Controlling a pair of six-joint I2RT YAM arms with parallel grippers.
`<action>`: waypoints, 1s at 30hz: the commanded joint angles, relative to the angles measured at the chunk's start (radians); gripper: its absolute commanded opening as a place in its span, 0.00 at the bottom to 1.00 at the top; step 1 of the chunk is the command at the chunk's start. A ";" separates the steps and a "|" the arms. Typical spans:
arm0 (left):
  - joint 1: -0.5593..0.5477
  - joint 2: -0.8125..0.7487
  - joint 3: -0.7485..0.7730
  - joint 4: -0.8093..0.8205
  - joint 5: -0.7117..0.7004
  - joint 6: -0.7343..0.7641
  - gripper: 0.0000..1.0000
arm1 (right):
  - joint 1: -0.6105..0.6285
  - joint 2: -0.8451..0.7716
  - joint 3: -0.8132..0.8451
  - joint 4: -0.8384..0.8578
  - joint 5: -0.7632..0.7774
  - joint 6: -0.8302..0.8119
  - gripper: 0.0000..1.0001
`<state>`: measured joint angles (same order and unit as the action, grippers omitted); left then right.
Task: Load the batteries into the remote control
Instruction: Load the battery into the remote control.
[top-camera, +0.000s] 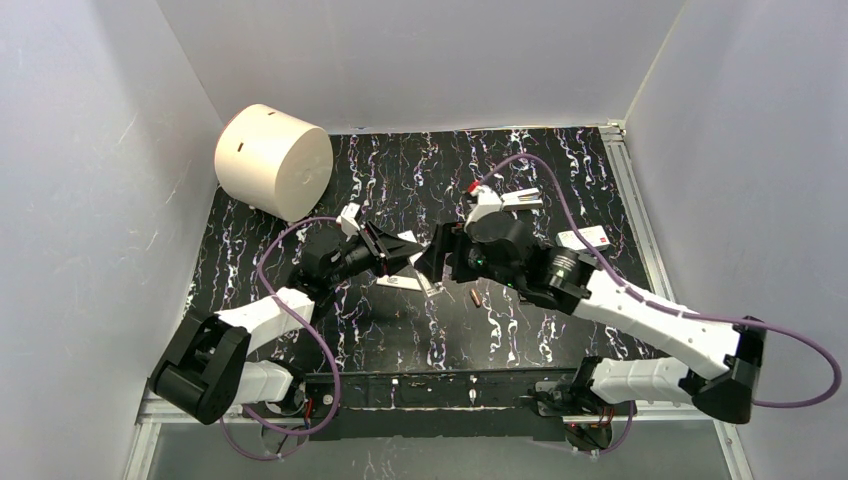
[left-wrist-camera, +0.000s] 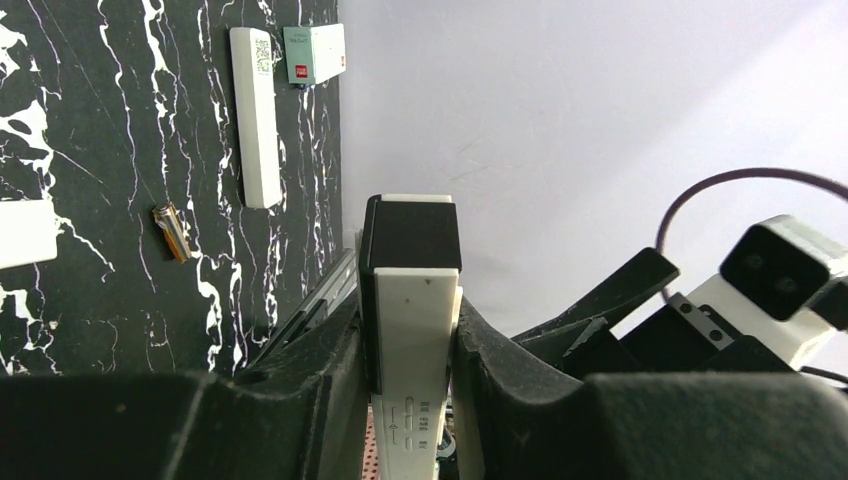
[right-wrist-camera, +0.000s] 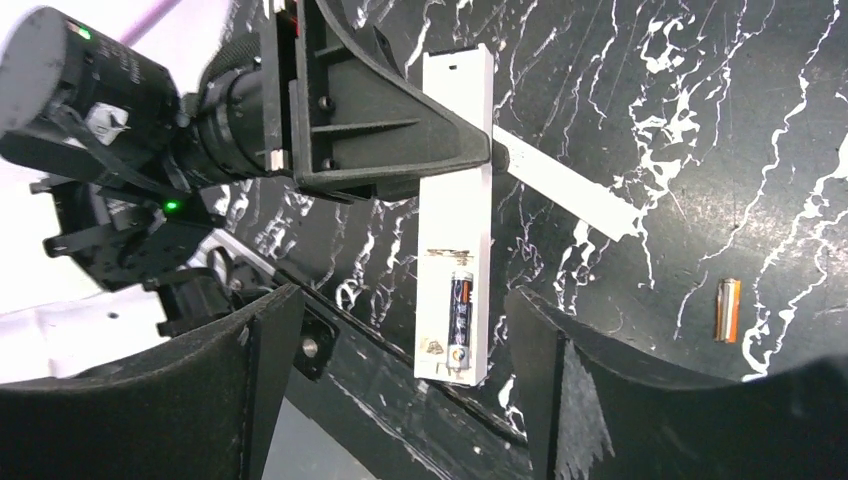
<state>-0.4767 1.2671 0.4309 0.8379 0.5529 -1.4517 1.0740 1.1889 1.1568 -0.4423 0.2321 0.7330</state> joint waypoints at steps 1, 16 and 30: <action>-0.003 -0.012 0.029 0.030 -0.013 -0.043 0.00 | 0.001 -0.136 -0.097 0.182 0.083 0.110 0.86; -0.004 -0.073 0.021 0.030 -0.124 -0.298 0.00 | 0.002 -0.386 -0.603 0.832 0.130 0.570 0.99; -0.005 -0.093 0.026 0.031 -0.136 -0.335 0.00 | 0.001 -0.313 -0.626 0.927 0.090 0.661 0.94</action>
<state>-0.4763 1.2118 0.4316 0.8379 0.4259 -1.7676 1.0740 0.8654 0.5400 0.4034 0.3344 1.3602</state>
